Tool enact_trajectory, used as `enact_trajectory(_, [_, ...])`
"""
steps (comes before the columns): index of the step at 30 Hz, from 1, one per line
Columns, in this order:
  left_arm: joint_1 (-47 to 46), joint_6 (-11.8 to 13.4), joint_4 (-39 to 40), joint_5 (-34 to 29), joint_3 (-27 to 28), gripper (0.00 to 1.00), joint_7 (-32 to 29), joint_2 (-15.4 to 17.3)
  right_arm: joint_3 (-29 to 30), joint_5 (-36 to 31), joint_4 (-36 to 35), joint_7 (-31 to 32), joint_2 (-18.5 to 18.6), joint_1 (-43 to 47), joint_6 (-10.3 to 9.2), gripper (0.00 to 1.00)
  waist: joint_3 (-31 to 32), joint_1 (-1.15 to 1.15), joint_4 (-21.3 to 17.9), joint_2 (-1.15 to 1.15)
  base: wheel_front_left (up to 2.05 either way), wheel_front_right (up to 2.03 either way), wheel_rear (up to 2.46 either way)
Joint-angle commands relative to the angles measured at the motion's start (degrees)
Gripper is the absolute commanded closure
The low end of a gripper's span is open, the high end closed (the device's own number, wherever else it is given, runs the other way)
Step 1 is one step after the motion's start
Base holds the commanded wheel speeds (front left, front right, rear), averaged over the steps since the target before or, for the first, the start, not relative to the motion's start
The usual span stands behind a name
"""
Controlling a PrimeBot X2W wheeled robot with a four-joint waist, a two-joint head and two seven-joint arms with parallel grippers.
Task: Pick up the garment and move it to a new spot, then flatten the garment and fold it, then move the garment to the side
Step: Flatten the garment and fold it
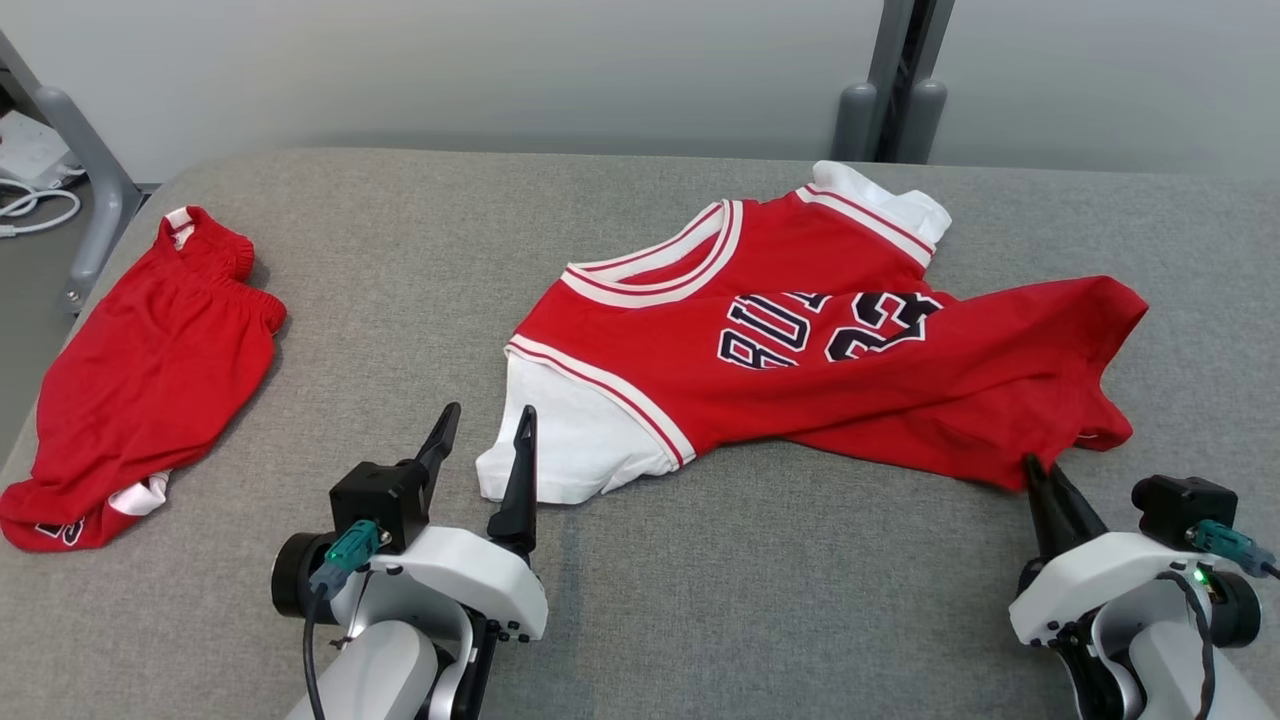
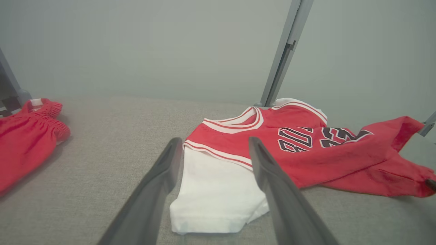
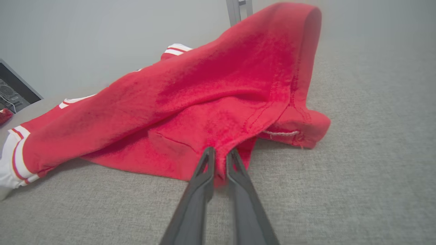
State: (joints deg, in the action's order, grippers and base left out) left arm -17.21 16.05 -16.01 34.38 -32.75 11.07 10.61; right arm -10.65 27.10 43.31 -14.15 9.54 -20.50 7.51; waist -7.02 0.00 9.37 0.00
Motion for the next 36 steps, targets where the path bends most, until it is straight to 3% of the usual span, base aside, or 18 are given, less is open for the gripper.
enact_trajectory(1, [-0.7, 0.3, 0.2, -0.2, 0.0, 0.00, 0.0, 0.5, -0.3, 0.0, -0.2, -0.4, 0.5, -0.2, -0.03, 1.00, 0.0, 0.00, -0.1, 0.00, 0.00, 0.00, 0.00])
enact_trajectory(14, [1.9, 0.9, -0.4, 1.3, 0.6, 0.00, 0.8, 0.4, -2.4, -2.6, -11.5, -0.9, 4.5, 6.3, -0.04, 1.00, 4.2, 0.00, -5.9, 0.00, 0.00, 0.00, 0.00])
enact_trajectory(22, [3.0, 0.8, -1.1, 2.4, 1.2, 0.00, 1.8, -0.3, -0.5, -3.8, -23.3, 7.1, 9.9, 14.4, -0.04, 1.00, 6.2, 0.00, -8.5, 0.00, 0.00, 0.00, 0.00])
enact_trajectory(32, [3.8, 0.2, -2.4, 3.0, 1.5, 0.00, 2.4, -0.7, 6.5, -4.8, -28.3, 15.3, 9.1, 23.6, -0.04, 1.00, 7.4, 0.00, -9.2, 0.00, 0.00, 0.00, 0.00])
enact_trajectory(33, [3.8, 0.3, -2.5, 3.0, 1.4, 0.00, 2.4, -0.7, 7.1, -5.3, -27.9, 15.8, 8.8, 24.2, -0.04, 0.95, 7.5, 0.00, -9.2, 0.00, 0.00, 0.00, 0.00])
enact_trajectory(34, [3.7, 0.3, -2.6, 3.0, 1.3, 0.00, 2.3, -0.6, 8.0, -5.9, -27.5, 16.1, 8.3, 24.4, -0.04, 0.04, 7.5, 0.00, -9.2, 0.00, 0.00, 0.00, 0.00])
enact_trajectory(36, [3.6, 0.6, -3.0, 2.9, 1.2, 0.00, 1.8, -0.4, 9.0, -6.4, -27.1, 16.7, 6.8, 24.5, -0.03, 0.00, 7.5, 0.00, -9.2, 0.00, 0.00, 0.00, 0.00])
